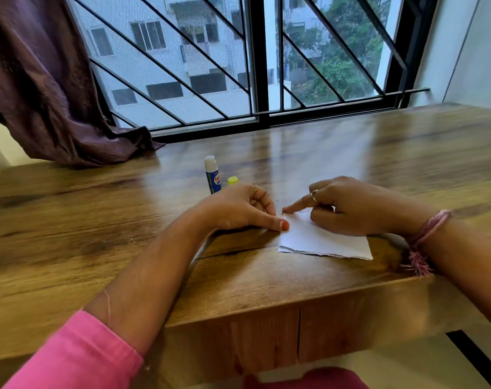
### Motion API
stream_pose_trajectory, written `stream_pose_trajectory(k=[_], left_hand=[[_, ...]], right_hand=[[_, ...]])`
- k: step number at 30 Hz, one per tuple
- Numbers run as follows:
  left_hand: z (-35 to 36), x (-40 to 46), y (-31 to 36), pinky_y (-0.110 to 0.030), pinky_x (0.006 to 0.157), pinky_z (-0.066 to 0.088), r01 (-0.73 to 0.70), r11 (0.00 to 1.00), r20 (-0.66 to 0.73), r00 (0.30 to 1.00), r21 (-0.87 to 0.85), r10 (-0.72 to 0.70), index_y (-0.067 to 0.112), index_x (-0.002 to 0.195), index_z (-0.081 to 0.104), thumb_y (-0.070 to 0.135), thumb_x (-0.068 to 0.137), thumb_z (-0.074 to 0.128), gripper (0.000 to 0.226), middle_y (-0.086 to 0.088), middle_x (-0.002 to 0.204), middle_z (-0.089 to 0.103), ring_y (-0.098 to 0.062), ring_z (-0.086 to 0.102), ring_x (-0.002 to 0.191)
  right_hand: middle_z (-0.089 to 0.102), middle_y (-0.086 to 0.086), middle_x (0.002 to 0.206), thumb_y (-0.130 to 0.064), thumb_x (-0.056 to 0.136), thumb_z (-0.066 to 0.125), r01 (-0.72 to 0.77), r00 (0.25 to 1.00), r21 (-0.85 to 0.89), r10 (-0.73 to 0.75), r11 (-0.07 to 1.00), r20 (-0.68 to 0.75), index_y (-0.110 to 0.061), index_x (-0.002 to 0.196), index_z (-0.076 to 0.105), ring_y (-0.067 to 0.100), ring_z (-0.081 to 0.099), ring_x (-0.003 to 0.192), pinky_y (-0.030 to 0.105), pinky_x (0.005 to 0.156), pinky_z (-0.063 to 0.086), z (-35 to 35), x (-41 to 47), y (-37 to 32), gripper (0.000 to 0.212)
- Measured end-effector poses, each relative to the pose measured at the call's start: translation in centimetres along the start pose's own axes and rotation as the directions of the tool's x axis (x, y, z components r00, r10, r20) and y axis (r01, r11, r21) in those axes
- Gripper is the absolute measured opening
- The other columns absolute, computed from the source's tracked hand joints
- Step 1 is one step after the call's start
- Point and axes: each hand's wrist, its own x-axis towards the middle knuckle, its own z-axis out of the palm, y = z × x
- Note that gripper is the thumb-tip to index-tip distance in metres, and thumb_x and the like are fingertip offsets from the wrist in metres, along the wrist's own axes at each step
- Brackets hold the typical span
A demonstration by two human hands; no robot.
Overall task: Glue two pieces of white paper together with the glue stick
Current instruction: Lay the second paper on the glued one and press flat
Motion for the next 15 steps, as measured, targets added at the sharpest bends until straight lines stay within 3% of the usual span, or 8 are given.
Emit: stream_pose_trajectory(k=[5, 8, 11, 15], left_hand=[[0.06, -0.12, 0.07, -0.026, 0.053, 0.031, -0.039, 0.999, 0.011, 0.999, 0.018, 0.039, 0.026, 0.089, 0.070, 0.041, 0.067, 0.081, 0.029, 0.002, 0.062, 0.050, -0.007, 0.042, 0.050], [0.03, -0.24, 0.11, -0.028, 0.056, 0.031, -0.052, 0.999, 0.041, 0.998, 0.001, 0.051, 0.030, 0.094, 0.073, 0.043, 0.067, 0.080, 0.031, 0.000, 0.061, 0.049, -0.008, 0.041, 0.050], [0.03, -0.34, 0.20, -0.030, 0.061, 0.031, -0.059, 0.998, 0.056, 0.997, 0.013, 0.058, 0.032, 0.096, 0.074, 0.049, 0.064, 0.078, 0.036, -0.005, 0.067, 0.049, -0.010, 0.040, 0.054], [-0.06, -0.43, 0.05, -0.022, 0.061, 0.034, -0.057, 0.998, 0.051, 0.997, 0.032, 0.055, 0.033, 0.097, 0.075, 0.048, 0.067, 0.078, 0.034, 0.011, 0.062, 0.059, -0.002, 0.048, 0.055]], right_hand=[[0.043, -0.015, 0.057, -0.017, 0.078, 0.049, 0.122, 0.972, 0.198, -0.077, 0.973, -0.220, -0.016, 0.092, 0.078, -0.002, 0.050, 0.053, 0.005, 0.053, 0.033, -0.80, -0.40, -0.31, 0.032], [0.046, -0.006, 0.055, -0.021, 0.075, 0.046, 0.175, 0.977, 0.275, -0.131, 0.946, -0.170, -0.017, 0.087, 0.078, 0.004, 0.044, 0.048, 0.007, 0.052, 0.032, -0.98, -0.61, -0.69, 0.034], [0.048, 0.006, 0.055, -0.013, 0.077, 0.049, 0.216, 0.976, 0.265, -0.199, 0.940, -0.093, -0.019, 0.092, 0.078, 0.008, 0.041, 0.049, 0.007, 0.054, 0.031, -0.81, -0.74, -0.96, 0.033], [0.051, -0.002, 0.062, -0.005, 0.079, 0.054, 0.231, 0.973, 0.232, -0.229, 0.945, -0.035, -0.022, 0.100, 0.076, 0.005, 0.043, 0.053, 0.008, 0.057, 0.031, -0.37, -0.69, -0.93, 0.035]])
